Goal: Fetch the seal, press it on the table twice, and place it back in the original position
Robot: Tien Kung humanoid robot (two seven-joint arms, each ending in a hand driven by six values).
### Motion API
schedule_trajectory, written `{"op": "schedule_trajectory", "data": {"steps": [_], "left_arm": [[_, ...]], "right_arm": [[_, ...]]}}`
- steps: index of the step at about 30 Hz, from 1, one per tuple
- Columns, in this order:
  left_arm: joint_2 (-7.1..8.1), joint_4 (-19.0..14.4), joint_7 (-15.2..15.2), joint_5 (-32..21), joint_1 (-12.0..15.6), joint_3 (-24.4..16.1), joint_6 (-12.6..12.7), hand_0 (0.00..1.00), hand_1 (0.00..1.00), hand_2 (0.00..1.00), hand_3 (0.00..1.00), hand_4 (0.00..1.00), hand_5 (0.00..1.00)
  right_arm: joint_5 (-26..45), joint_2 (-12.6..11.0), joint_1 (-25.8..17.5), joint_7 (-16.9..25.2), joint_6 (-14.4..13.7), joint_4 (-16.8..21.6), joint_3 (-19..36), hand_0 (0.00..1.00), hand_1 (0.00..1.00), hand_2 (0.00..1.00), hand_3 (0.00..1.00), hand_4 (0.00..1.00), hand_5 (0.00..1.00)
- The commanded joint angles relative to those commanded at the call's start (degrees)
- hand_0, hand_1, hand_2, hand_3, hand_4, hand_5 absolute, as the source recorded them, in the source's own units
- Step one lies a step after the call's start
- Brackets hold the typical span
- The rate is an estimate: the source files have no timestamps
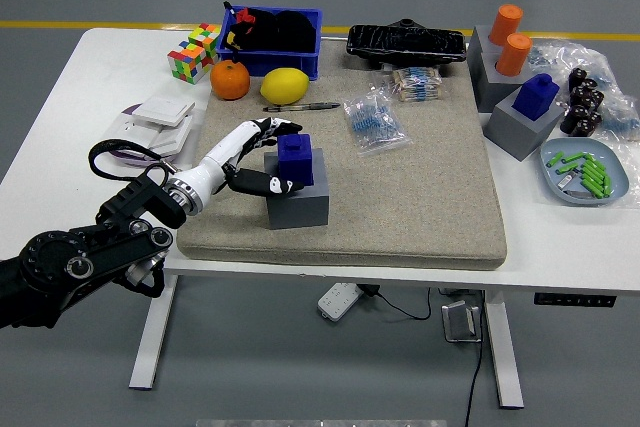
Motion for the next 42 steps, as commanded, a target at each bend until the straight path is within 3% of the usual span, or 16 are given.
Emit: {"op": "schedule_trajectory", "data": {"steps": [4, 5, 6, 13, 17, 22, 25, 29, 30, 37, 42], "left_arm": [[-0.06, 0.8, -0.5, 1.2, 0.0, -0.6, -1.5, 0.998, 0.998, 0.998, 0.998, 0.998, 0.392], [-0.06, 1.0, -1.2, 1.3, 0.0, -0.9, -1.2, 0.998, 0.998, 0.998, 0.998, 0.998, 0.392], [-0.02, 1.2, -2.2, 1.3, 0.1, -1.3, -0.6, 0.998, 0.998, 0.998, 0.998, 0.998, 0.52], [0.71, 1.7, -4.9, 0.6, 0.4, -2.6, 1.3, 0.998, 0.998, 0.998, 0.998, 0.998, 0.55], [2.91, 2.0, -6.1, 0.8, 0.6, -4.2, 1.3, 0.998, 0.998, 0.998, 0.998, 0.998, 0.58], [6.14, 5.2, -11.0, -2.4, 0.3, -6.7, 3.8, 0.998, 0.998, 0.998, 0.998, 0.998, 0.58], [7.63, 8.9, -13.9, -5.5, -0.7, -7.7, 5.8, 0.985, 0.998, 0.998, 0.998, 0.998, 0.601], [8.58, 15.3, -14.2, -7.4, -3.2, -6.5, 6.9, 0.985, 0.998, 0.998, 0.998, 0.998, 0.601], [8.56, 17.9, -14.0, -7.7, -4.2, -5.8, 6.9, 0.937, 0.962, 0.945, 0.923, 0.989, 0.51], [7.63, 33.5, -12.5, -13.9, -7.4, 1.8, 4.7, 0.93, 0.952, 0.939, 0.917, 0.977, 0.49], [7.71, 38.4, -10.9, -14.9, -7.2, 4.3, 3.8, 0.93, 0.954, 0.947, 0.924, 0.968, 0.485]], "right_arm": [[0.0, 0.0, 0.0, 0.0, 0.0, 0.0, 0.0, 0.739, 0.686, 0.658, 0.624, 0.735, 0.519], [0.0, 0.1, 0.0, 0.0, 0.0, 0.0, 0.0, 0.739, 0.686, 0.658, 0.624, 0.735, 0.519], [0.0, 0.1, 0.0, 0.0, 0.0, 0.0, 0.0, 0.739, 0.686, 0.656, 0.624, 0.735, 0.52], [0.0, 0.0, 0.0, 0.0, 0.0, 0.0, -0.2, 0.739, 0.686, 0.656, 0.624, 0.735, 0.518], [0.1, 0.0, 0.2, 0.0, 0.0, 0.0, -0.3, 0.739, 0.686, 0.655, 0.624, 0.735, 0.515], [0.1, -0.1, 0.2, 0.0, 0.0, -0.1, -0.3, 0.739, 0.686, 0.655, 0.624, 0.735, 0.515], [0.0, -0.1, 0.1, 0.0, -0.1, -0.1, -0.2, 0.739, 0.687, 0.654, 0.624, 0.735, 0.513], [0.0, -0.2, 0.2, 0.1, -0.2, -0.1, -0.4, 0.739, 0.687, 0.654, 0.624, 0.735, 0.513], [0.1, -0.3, 0.3, 0.1, -0.2, -0.1, -0.5, 0.739, 0.686, 0.654, 0.624, 0.735, 0.512], [0.4, -0.4, 0.6, 0.1, -0.4, 0.0, -1.1, 0.739, 0.687, 0.654, 0.624, 0.735, 0.513], [0.4, -0.5, 0.4, 0.1, -0.4, -0.1, -1.2, 0.739, 0.686, 0.654, 0.623, 0.736, 0.512]]}}
